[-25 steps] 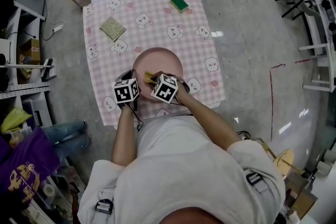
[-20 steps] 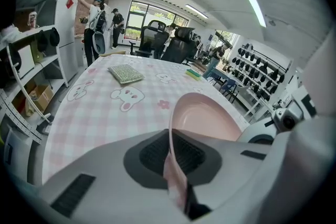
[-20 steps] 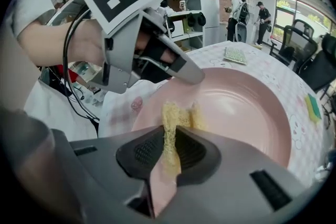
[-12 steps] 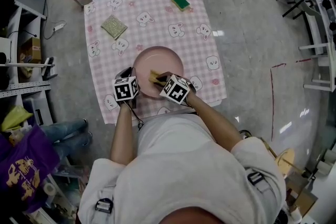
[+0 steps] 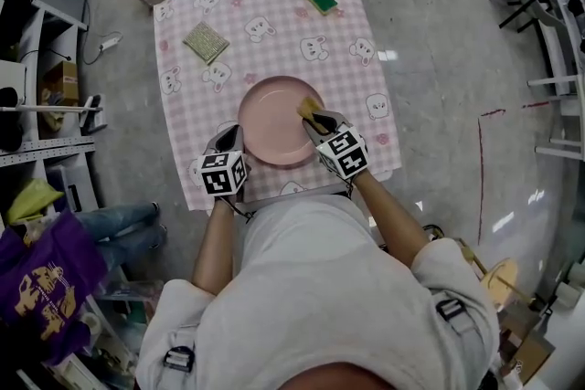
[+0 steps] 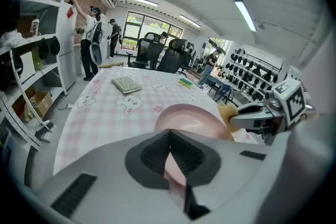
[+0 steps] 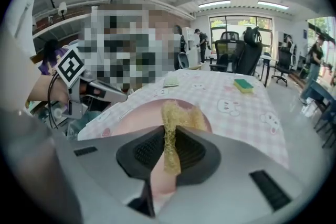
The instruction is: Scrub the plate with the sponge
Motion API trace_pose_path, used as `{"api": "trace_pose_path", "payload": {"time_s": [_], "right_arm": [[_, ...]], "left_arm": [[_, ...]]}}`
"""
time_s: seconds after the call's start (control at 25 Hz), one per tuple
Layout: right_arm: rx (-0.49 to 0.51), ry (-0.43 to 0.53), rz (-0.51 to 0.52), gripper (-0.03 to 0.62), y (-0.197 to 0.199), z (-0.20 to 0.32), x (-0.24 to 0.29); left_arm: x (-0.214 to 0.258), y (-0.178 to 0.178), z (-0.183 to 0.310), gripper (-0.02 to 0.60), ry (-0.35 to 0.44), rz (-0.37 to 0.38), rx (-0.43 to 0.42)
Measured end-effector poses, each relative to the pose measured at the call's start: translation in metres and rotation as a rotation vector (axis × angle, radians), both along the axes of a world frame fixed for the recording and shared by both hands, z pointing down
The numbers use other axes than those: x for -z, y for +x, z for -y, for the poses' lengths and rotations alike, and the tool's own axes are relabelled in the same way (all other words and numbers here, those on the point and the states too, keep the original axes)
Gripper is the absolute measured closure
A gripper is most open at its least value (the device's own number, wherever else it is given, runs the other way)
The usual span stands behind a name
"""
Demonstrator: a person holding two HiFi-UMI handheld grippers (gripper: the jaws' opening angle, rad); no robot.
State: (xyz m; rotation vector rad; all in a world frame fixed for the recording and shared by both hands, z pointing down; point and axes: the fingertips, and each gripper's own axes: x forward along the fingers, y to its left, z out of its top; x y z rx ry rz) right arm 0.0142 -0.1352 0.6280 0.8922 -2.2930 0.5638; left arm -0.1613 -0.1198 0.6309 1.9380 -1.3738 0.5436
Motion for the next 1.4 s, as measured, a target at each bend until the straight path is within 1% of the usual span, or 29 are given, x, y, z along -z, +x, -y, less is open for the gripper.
{"api": "trace_pose_path", "payload": {"time_s": [0.16, 0.4, 0.8, 0.92, 1.04, 1.24, 1.32, 1.4], "right_arm": [[-0.075, 0.060, 0.029, 0.534, 0.004, 0.009, 0.018], [-0.129, 0.152, 0.062, 0.534, 0.008, 0.020, 0.053], [-0.154, 0.353, 0.126, 0.534, -0.002, 0.041, 0.146], [-0.167, 0.406, 0.150, 0.534, -0.003, 0.049, 0.178], [-0.159, 0.471, 0.184, 0.534, -0.003, 0.055, 0.204], [-0.162, 0.574, 0.191, 0.534, -0.003, 0.056, 0.248], [-0.156, 0.618, 0.225, 0.534, -0.006, 0.052, 0.269], [-0.155, 0.643, 0.252, 0.534, -0.009, 0.051, 0.288]], "left_arm": [[0.012, 0.006, -0.006, 0.571, 0.029, -0.033, 0.013], [0.062, 0.016, 0.002, 0.571, 0.146, -0.056, -0.008], [0.149, 0.020, 0.021, 0.571, 0.352, -0.064, -0.005], [0.180, 0.019, 0.030, 0.571, 0.416, -0.048, -0.005], [0.209, 0.020, 0.038, 0.571, 0.490, -0.032, -0.002], [0.253, 0.016, 0.042, 0.571, 0.586, -0.058, 0.007], [0.272, 0.014, 0.042, 0.571, 0.623, -0.041, 0.004], [0.286, 0.013, 0.042, 0.571, 0.657, -0.016, 0.002]]}}
